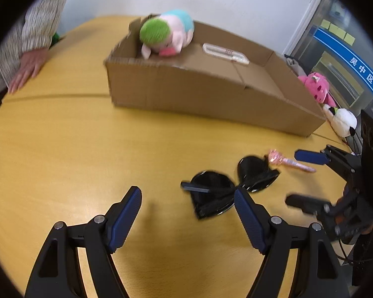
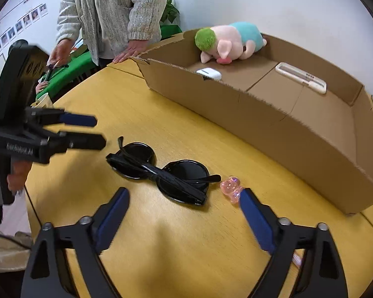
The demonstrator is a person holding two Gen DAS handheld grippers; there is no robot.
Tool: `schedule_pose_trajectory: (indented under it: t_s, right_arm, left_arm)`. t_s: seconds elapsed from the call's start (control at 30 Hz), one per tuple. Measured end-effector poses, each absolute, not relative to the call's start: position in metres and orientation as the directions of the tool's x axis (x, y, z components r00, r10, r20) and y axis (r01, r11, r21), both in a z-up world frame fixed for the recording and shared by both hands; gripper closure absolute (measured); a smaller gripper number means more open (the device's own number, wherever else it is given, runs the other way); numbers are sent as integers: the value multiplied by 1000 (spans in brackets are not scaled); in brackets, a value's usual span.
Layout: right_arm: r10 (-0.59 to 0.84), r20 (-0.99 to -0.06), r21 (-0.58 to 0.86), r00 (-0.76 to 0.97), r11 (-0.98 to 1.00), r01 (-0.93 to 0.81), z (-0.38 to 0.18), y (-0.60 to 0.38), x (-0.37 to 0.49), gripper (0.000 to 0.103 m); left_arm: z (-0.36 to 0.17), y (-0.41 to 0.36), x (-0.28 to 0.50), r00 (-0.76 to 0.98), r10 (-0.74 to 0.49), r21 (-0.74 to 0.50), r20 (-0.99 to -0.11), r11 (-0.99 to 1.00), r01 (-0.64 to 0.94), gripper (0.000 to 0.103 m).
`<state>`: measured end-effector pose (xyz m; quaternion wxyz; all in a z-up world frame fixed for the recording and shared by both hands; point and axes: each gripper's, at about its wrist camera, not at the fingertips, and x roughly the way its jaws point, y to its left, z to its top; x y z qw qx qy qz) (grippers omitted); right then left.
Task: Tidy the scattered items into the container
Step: 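Close both grippers on the arms of the black sunglasses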
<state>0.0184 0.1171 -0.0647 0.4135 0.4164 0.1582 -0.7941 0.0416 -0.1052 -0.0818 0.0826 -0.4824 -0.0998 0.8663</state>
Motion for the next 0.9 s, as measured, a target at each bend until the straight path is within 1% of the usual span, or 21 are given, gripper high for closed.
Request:
schedule_pose_trajectory:
  t_s: [0.07, 0.1, 0.13, 0.17, 0.23, 0.3, 0.4, 0.47, 0.5, 0.53, 0.57, 0.63, 0.7, 0.77, 0.9]
  right_arm:
    - [-516, -798, 87, -312, -611, 787, -72, 114, 17, 20]
    - [-514, -800, 89, -311, -613, 785, -75, 113, 16, 24]
    - [-515, -799, 92, -311, -616, 782, -76, 112, 15, 26]
    - [-515, -797, 94, -316, -623, 777, -78, 111, 14, 27]
    - [-520, -789, 95, -327, -629, 771, -78, 111, 13, 34]
    - [-533, -779, 105, -329, -629, 770, -77, 110, 13, 38]
    - [-528, -784, 98, -326, -624, 775, -80, 106, 14, 49]
    - [-521, -783, 82, -339, -627, 774, -82, 105, 17, 51]
    - [-523, -781, 84, -342, -630, 772, -82, 105, 17, 55]
    - [-525, -779, 87, -342, -631, 771, -82, 106, 17, 58]
    - [-528, -778, 92, -340, -631, 770, -82, 107, 17, 59]
    - [-525, -777, 84, -347, -634, 769, -83, 107, 19, 64]
    - [-523, -778, 84, -347, -634, 769, -84, 108, 21, 66]
    - [-526, -780, 96, -340, -637, 765, -86, 111, 21, 67]
    - [-520, -786, 101, -334, -642, 760, -89, 114, 23, 69]
  left_arm:
    - [-86, -105, 42, -522, 245, -257, -817, -965, -50, 28]
    - [-87, -105, 42, -522, 249, -260, -816, -964, -54, 28]
    - [-88, -104, 41, -521, 254, -262, -815, -963, -59, 33]
    - [-91, -102, 40, -517, 255, -260, -817, -964, -64, 40]
    - [-96, -99, 36, -506, 250, -252, -825, -965, -66, 47]
    - [-100, -97, 35, -498, 255, -254, -828, -964, -71, 50]
    - [-100, -99, 34, -503, 280, -278, -818, -957, -81, 56]
    - [-99, -99, 33, -510, 279, -276, -814, -958, -84, 65]
    - [-98, -100, 33, -514, 281, -277, -811, -957, -87, 68]
    - [-97, -100, 33, -517, 282, -278, -808, -957, -88, 74]
    - [-97, -100, 33, -520, 285, -279, -805, -956, -92, 76]
    - [-96, -100, 33, -524, 283, -272, -804, -957, -99, 76]
    - [-96, -103, 35, -527, 300, -291, -795, -951, -101, 77]
    - [-96, -105, 36, -530, 320, -313, -785, -944, -107, 77]
    - [-91, -103, 40, -545, 343, -317, -765, -937, -145, 76]
